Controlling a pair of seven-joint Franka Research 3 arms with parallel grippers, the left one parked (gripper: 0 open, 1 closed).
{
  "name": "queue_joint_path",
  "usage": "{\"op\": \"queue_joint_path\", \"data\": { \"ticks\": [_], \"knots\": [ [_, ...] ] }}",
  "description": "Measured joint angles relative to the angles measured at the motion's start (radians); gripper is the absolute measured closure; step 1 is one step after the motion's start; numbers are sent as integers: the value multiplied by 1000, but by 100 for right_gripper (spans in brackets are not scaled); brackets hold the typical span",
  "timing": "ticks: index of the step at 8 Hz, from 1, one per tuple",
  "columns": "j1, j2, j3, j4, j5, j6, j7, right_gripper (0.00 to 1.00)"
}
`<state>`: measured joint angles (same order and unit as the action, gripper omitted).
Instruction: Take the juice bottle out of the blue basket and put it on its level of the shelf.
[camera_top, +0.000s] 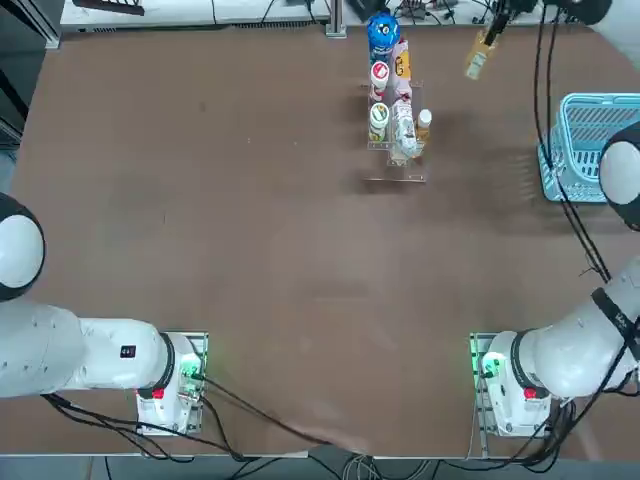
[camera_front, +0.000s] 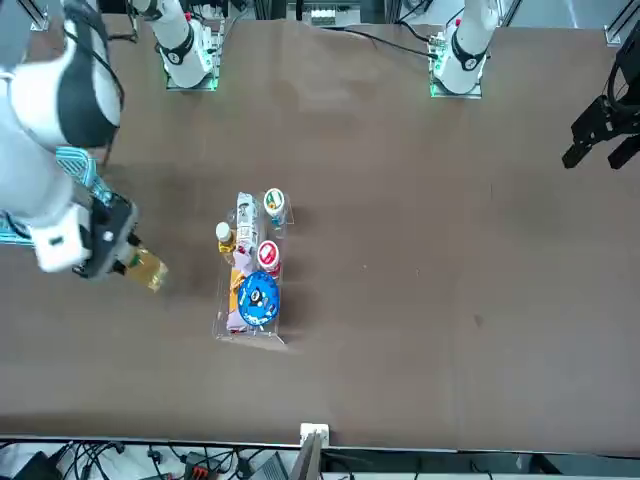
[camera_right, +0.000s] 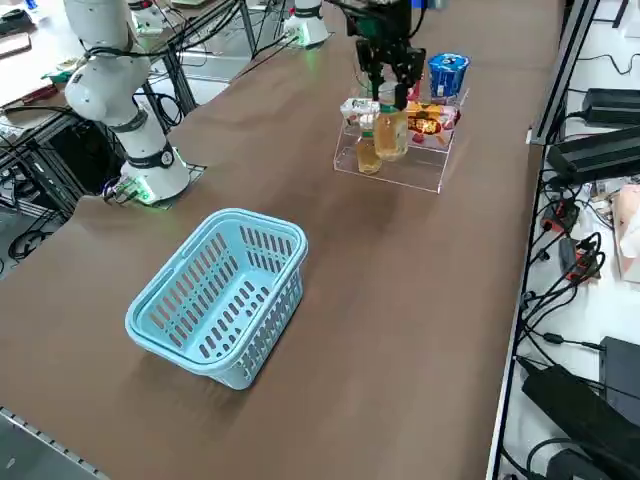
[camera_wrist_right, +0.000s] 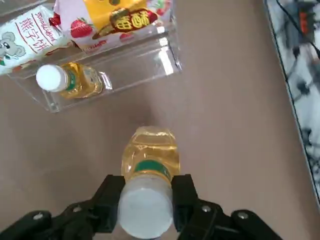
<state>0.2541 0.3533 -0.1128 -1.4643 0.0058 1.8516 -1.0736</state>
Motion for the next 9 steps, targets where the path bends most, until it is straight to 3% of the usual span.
{"op": "queue_joint_path", "data": {
  "ticks": [5, 9],
  "knots": [
    [54, 91, 6, 6, 57, 41, -193, 45],
    [123, 126, 18, 9, 53, 73, -249, 45]
  ]
}}
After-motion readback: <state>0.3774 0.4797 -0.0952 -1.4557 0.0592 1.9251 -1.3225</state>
